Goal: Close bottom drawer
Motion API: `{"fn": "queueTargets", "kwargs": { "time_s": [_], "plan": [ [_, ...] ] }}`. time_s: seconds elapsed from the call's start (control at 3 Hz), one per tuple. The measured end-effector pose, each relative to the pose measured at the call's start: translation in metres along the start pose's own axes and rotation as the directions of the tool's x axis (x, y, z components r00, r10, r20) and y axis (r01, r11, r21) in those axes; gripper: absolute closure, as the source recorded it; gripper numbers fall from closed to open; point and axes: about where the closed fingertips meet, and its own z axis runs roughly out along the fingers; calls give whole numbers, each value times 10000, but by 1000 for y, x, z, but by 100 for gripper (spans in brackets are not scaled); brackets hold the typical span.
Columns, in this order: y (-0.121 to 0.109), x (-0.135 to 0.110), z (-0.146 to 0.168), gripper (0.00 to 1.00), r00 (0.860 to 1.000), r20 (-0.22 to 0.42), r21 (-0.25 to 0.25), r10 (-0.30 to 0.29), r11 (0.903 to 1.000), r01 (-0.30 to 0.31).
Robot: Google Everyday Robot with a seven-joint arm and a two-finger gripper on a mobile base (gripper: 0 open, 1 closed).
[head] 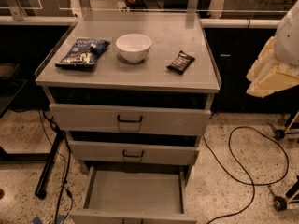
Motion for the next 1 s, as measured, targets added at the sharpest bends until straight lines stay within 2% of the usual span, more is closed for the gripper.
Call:
{"fn": "queueTargets", "kwargs": {
  "time_s": [0.33,0.67,1.0],
  "plan": [
    [0,0,0,86,10000,0,0,0,10000,0],
    [12,2,10,100,10000,89,26,-27,10000,27],
    [46,0,38,100,10000,89,-102,-14,9999,14]
  ]
}}
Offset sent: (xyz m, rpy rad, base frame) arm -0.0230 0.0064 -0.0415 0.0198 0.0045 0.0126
